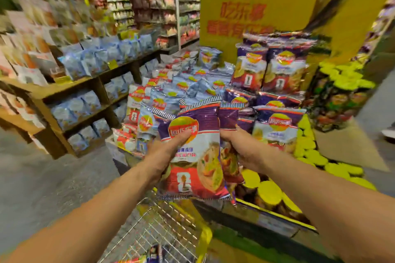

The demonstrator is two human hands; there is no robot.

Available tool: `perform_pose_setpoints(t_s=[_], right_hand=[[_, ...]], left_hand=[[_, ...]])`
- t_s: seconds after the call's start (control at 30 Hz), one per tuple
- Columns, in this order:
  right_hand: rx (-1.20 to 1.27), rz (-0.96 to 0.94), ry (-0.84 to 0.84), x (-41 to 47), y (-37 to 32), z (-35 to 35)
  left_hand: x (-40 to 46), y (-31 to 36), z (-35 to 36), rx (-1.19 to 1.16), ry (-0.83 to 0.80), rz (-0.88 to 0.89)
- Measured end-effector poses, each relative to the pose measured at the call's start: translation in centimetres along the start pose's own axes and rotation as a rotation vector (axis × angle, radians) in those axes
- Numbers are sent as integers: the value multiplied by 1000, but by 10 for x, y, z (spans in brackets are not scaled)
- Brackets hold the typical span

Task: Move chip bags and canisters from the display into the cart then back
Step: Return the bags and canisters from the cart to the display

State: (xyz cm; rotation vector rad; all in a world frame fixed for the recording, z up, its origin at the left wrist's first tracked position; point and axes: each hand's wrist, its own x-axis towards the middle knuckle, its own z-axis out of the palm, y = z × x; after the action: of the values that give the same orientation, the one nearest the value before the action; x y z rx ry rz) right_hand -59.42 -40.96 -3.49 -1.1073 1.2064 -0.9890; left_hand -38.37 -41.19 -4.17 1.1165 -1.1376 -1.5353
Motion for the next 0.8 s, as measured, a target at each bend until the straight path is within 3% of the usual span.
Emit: perform_pose_setpoints(t_s=[0.2, 0.4, 0.6, 0.8], right_hand=[[-46, -83, 166, -4, -35, -101], [-43, -106, 289, -5, -63, -192], [0, -195, 404, -27, -86, -256], [89, -204, 633, -32, -118, -278]], left_hand=[[42, 28, 104, 143, -9, 167], [78, 55, 179, 318, -94, 151], [108, 65, 253, 272, -179, 196], [165, 95, 251, 323, -34, 277]])
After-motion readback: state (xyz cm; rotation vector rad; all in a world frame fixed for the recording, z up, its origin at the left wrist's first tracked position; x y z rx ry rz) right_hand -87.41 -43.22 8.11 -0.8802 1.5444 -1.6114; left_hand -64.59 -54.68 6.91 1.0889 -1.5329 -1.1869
